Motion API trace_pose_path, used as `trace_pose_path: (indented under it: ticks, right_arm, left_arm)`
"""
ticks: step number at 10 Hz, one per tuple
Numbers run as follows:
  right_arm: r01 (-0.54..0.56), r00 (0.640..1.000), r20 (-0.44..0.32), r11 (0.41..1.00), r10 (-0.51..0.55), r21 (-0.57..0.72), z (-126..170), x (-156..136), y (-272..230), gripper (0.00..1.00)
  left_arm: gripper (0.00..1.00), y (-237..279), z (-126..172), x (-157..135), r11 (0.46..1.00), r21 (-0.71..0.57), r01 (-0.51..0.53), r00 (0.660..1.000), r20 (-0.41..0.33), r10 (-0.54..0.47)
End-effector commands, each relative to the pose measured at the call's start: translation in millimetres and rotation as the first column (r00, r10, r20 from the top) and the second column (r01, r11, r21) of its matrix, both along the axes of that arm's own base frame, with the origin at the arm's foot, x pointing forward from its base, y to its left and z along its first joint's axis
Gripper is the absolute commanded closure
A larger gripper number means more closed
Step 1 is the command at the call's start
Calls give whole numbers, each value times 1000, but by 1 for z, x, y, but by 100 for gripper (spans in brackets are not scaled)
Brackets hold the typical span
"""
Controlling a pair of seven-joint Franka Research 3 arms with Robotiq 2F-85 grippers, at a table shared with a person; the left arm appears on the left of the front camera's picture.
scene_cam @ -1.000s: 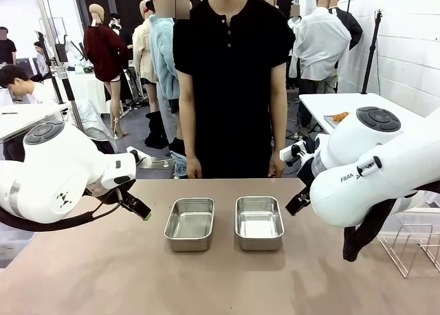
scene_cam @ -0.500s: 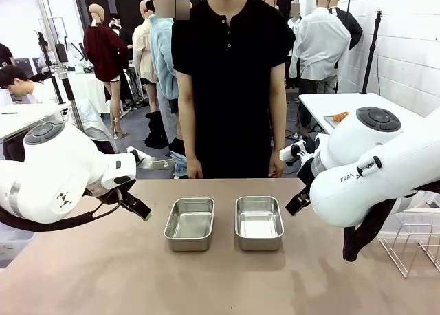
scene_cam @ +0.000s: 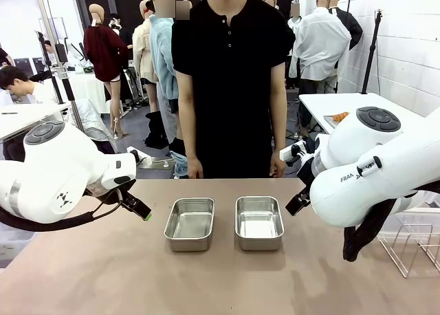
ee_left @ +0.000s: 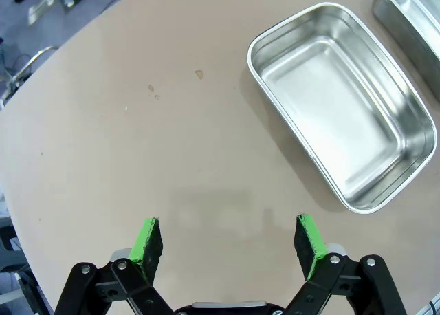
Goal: Place the bread in airtight containers.
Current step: Lift both Airtight Container.
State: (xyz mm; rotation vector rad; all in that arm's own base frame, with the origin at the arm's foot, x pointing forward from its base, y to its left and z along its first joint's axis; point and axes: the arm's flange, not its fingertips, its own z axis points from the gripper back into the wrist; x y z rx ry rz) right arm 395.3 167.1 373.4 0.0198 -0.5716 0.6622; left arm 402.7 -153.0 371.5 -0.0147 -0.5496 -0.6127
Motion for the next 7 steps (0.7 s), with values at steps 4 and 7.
trace_pose_path:
  ticks: [4, 7]
  right_arm:
    - [34, 990, 134, 995, -47, 95, 113, -40, -48, 0]
    - [1, 985, 166, 970, -43, 245, 170, -70, -91, 0]
  left_arm:
    - [0, 24, 100, -28, 996, -12, -85, 988, 125, 86]
    - [0, 47, 155, -58, 982, -189, 1, 999, 52, 9]
